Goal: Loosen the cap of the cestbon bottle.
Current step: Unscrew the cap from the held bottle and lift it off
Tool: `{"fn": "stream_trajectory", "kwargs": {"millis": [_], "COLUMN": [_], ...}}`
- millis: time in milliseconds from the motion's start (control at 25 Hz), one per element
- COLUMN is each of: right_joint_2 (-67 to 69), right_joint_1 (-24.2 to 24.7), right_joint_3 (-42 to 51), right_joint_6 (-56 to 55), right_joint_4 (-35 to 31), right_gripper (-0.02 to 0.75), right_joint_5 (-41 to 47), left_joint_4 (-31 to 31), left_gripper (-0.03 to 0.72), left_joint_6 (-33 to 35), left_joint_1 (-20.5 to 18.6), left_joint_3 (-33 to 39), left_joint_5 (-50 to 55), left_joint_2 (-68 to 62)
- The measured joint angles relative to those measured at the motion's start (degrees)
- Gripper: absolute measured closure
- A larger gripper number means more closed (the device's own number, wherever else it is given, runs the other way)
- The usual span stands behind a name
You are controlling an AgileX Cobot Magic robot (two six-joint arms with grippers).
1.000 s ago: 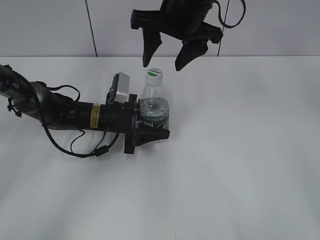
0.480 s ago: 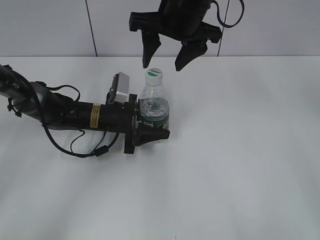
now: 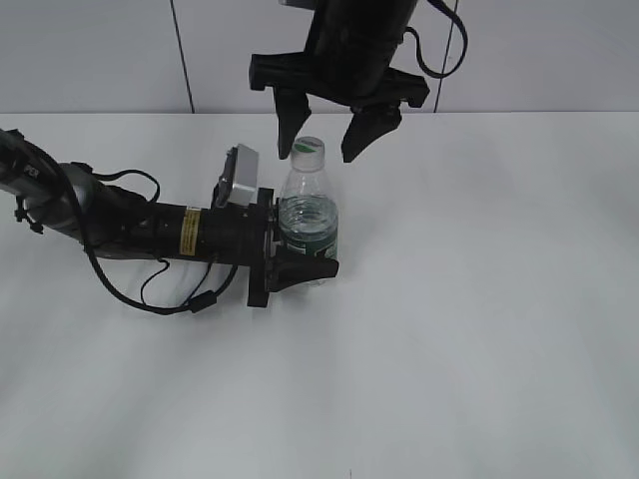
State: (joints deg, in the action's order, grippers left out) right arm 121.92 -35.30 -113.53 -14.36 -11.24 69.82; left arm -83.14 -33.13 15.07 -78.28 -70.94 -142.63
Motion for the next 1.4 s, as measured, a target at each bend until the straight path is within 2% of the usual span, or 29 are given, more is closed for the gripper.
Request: {"fn": "stream_trajectory", "kwargs": {"millis": [240,440,800,1120,1400], "right_joint_2": [0.23,0.66,0.73,0.73,0.73], "right_joint_1": [0.00,0.00,-0.63,-0.96,-1.02], "right_joint_3": [-1.33,-1.41,-1.41,-1.41,-1.41], "right_joint_6": [0.28,0.86,3.37,4.10,4.66], "right_joint_4": [0.12,0.12,0.17,0.62,1.41], "right_gripper": [0.209,0.285,0.342,0.431,0.436], "right_joint_5": [0.01,0.07,0.07,0.18,0.18], "left_joint_4": [-0.14,-0.20,-0.49,-0.72,-0.77], "left_gripper": [0.276,0.276,0.276,0.276,0.276], "left_joint_6": [0.00,0.00,0.00,0.00,-0.12], "left_joint_1": [0.00,0.00,0.00,0.00,0.00], "left_joint_3": [0.00,0.00,0.00,0.00,0.00], "left_joint_5": [-0.06,-0.06,-0.11,-0.16,-0.16], "left_joint_2": [0.00,0.00,0.00,0.00,0.00]}}
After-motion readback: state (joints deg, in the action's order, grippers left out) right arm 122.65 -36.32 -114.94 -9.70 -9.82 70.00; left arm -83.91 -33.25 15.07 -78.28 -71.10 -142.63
